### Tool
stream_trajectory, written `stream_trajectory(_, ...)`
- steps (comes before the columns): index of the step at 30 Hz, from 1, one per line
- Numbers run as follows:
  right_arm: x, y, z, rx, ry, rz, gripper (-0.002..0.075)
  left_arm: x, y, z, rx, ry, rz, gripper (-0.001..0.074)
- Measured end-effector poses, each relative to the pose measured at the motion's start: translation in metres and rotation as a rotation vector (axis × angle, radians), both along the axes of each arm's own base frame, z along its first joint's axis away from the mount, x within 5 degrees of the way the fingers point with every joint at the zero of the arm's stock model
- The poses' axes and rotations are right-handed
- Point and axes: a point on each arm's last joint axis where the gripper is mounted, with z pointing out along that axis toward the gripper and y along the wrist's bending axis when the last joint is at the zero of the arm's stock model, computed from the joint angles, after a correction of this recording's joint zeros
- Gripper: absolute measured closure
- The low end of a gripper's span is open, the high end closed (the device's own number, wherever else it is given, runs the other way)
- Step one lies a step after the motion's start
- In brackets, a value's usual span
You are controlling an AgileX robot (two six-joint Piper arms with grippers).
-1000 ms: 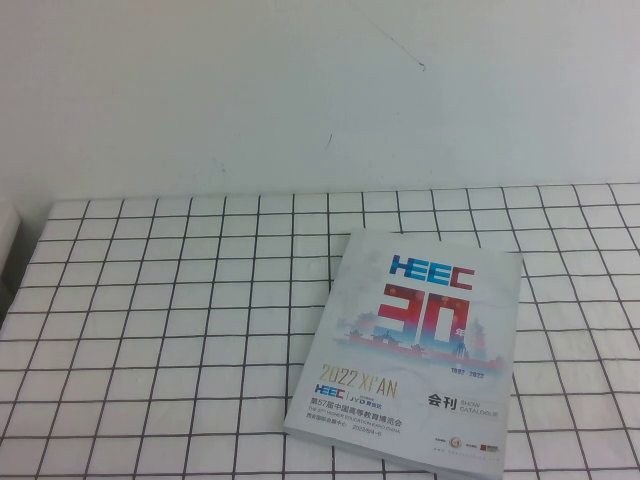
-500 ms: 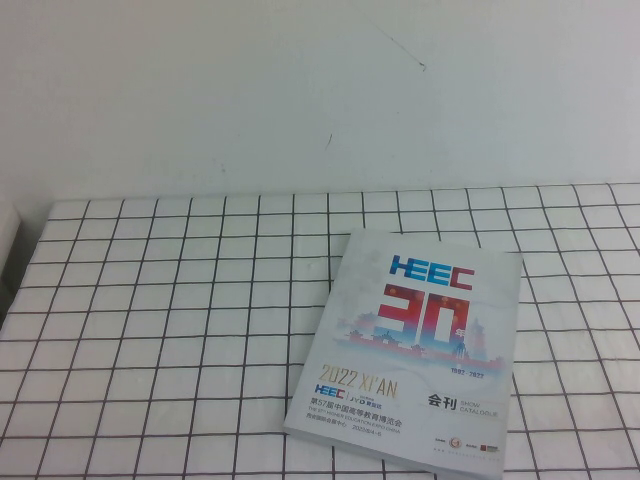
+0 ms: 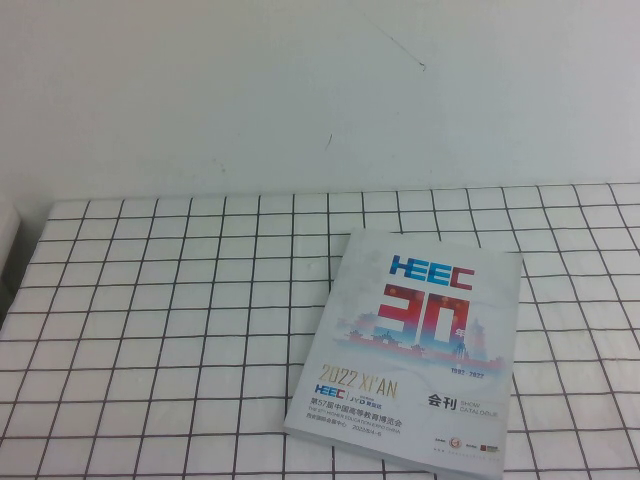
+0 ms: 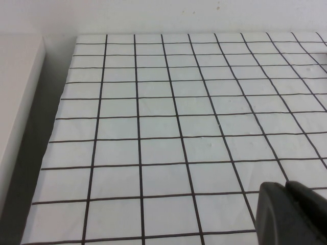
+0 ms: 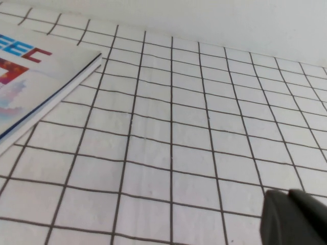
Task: Close book
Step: 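Close the open booklet and leave it lying on the table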
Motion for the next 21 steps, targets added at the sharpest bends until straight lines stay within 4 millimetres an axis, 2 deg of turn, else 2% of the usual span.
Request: stream_trajectory(21, 0.0001, 0.0037, 0.0000, 0.063, -0.001, 0.021, 0.0729, 0.0000, 0.0000, 0.0000, 0.000, 0.000, 0.000, 0.0738)
